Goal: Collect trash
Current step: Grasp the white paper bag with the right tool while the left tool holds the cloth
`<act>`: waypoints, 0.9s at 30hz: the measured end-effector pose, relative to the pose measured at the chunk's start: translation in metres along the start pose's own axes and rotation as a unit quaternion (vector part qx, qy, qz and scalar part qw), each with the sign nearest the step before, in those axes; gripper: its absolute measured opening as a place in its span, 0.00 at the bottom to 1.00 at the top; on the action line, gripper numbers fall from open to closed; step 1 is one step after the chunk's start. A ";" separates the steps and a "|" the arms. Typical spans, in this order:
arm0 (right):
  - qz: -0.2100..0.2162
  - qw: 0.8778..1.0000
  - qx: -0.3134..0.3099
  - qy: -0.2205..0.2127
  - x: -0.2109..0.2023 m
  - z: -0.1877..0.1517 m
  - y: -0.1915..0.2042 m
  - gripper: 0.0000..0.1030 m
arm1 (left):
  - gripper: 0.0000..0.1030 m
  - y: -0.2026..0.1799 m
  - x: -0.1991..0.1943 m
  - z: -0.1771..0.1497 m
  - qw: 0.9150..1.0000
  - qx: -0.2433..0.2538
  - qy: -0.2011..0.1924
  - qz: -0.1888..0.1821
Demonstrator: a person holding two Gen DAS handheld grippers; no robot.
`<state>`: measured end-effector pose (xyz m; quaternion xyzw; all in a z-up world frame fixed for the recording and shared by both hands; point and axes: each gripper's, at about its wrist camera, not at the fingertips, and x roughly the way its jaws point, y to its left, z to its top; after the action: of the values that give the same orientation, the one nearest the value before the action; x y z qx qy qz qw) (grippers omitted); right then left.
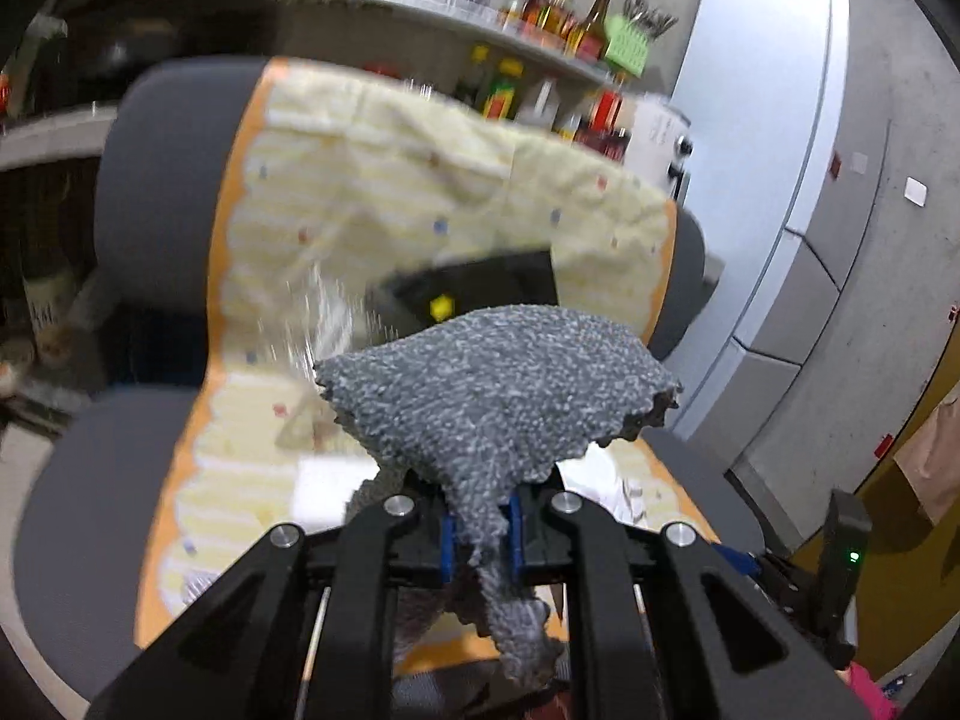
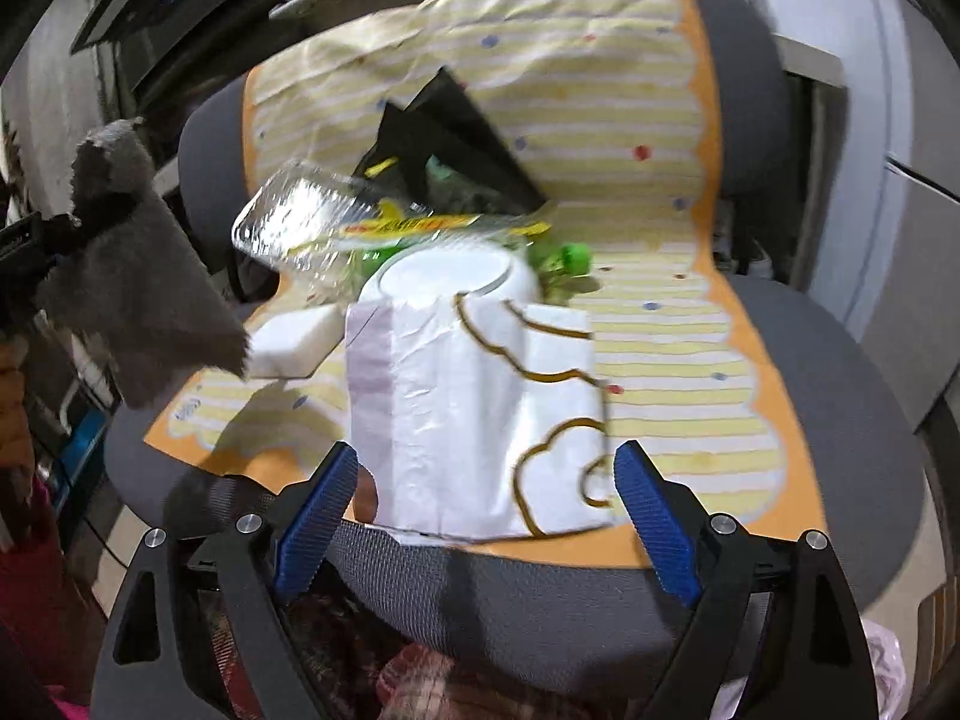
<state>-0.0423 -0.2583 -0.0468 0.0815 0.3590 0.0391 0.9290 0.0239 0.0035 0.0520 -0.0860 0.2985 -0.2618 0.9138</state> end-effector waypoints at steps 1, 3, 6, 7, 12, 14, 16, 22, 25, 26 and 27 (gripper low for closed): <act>-0.003 1.000 -0.004 0.004 0.007 -0.001 0.001 0.84 | 0.10 0.002 0.006 -0.004 1.000 -0.006 0.008 -0.003; -0.010 1.000 -0.010 0.012 0.022 -0.002 0.001 0.84 | 0.10 0.006 0.013 -0.009 1.000 -0.013 0.017 -0.006; -0.012 0.999 -0.006 0.031 0.045 -0.006 -0.004 0.83 | 0.10 0.011 0.019 -0.015 0.999 -0.017 0.024 -0.012; -0.009 0.999 0.000 0.040 0.052 -0.009 -0.006 0.78 | 0.10 0.011 0.020 -0.016 0.999 -0.015 0.026 -0.011; -0.003 0.999 0.012 0.034 0.054 -0.017 -0.006 0.50 | 0.10 0.012 0.023 -0.019 0.999 -0.013 0.034 -0.011; 0.009 0.999 0.019 0.029 0.048 -0.017 -0.006 0.30 | 0.10 0.010 0.024 -0.021 0.999 -0.012 0.036 -0.010; 0.009 1.000 0.018 0.013 0.036 -0.015 -0.006 0.06 | 0.10 0.008 0.023 -0.021 0.999 -0.010 0.037 -0.012; -0.006 0.998 0.022 -0.062 -0.046 0.005 -0.016 0.02 | 0.10 -0.025 0.012 -0.010 0.998 0.014 0.024 -0.054; -0.033 0.996 0.036 -0.080 -0.083 0.008 -0.030 0.02 | 0.10 -0.059 0.013 -0.008 0.995 0.036 0.019 -0.093; -0.047 0.994 0.040 -0.087 -0.094 0.007 -0.035 0.02 | 0.10 -0.070 0.015 -0.008 0.993 0.042 0.020 -0.106; -0.058 0.993 0.044 -0.092 -0.103 0.006 -0.039 0.02 | 0.10 -0.086 0.018 -0.009 0.991 0.052 0.024 -0.123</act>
<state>-0.1139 -0.3113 0.0189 0.1043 0.2778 -0.0386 0.9542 -0.0059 -0.0784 0.0626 -0.0686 0.2933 -0.3888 0.8707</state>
